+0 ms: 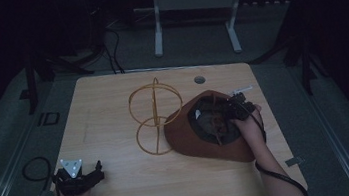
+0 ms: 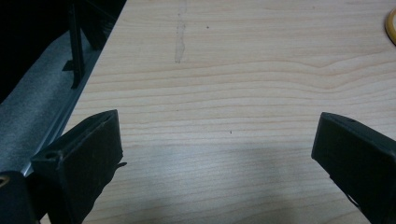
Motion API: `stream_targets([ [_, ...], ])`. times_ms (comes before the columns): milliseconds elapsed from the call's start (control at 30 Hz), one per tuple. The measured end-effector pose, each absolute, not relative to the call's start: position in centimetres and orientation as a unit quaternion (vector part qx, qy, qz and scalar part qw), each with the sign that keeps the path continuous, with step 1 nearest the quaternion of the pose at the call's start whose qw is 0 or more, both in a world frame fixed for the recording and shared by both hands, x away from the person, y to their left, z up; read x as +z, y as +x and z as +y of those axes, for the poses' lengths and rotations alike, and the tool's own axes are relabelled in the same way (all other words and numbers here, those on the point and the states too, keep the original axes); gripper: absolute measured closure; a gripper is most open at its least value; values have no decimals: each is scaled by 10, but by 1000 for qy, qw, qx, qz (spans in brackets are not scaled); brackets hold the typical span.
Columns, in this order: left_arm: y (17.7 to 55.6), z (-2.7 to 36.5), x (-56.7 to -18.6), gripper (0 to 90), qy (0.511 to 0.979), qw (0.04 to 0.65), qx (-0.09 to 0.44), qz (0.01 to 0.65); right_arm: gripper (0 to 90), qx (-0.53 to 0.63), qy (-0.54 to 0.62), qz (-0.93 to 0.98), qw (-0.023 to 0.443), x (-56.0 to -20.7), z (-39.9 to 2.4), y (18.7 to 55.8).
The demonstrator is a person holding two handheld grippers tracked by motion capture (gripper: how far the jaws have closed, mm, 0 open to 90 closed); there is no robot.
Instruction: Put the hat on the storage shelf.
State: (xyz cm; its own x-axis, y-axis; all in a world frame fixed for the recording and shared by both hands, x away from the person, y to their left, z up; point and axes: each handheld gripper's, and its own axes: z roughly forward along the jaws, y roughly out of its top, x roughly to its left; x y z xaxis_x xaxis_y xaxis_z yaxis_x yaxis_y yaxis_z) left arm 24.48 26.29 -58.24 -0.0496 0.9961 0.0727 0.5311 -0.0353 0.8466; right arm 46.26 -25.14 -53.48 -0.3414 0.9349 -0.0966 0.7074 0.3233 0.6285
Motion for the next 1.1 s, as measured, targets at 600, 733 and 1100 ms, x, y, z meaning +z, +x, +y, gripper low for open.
stream_targets([
  [600, 246, 261, -583, 25, 628, 305, 370, 613, 840, 216, 536, 756, 306, -532, -250, 453],
  [733, 245, 260, -583, 26, 630, 307, 371, 610, 842, 252, 537, 743, 311, -514, -259, 444],
  [1100, 246, 261, -583, 27, 635, 307, 350, 616, 844, 330, 529, 713, 321, -474, -279, 410],
])
